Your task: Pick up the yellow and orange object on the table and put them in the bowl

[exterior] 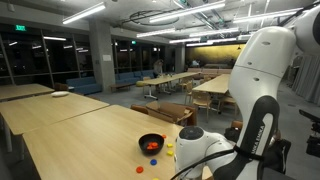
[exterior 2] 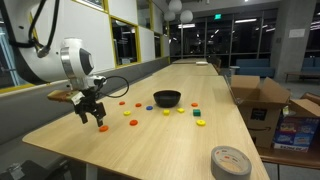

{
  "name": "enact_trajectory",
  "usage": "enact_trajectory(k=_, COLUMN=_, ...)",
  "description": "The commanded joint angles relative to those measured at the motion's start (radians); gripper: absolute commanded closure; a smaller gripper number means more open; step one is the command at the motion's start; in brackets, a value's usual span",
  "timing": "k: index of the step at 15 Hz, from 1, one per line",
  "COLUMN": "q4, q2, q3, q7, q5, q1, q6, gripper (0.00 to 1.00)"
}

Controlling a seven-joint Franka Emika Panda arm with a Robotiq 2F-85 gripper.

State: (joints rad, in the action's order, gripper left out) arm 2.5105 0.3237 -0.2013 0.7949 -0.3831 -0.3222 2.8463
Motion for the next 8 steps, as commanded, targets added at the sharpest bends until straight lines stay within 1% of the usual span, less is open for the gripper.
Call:
enact_trajectory(k=1, q4=-0.044, q2=0.069, q3=0.054, q7=0.080, q5=-0.031, q1=-0.040, q6=0.079, gripper=0.00)
enact_trajectory(k=8, q4=-0.076, q2=0.134, q3=0.173, q7=0.108, q5=-0.026, q1=-0.093, q6=0.164, gripper=0.00)
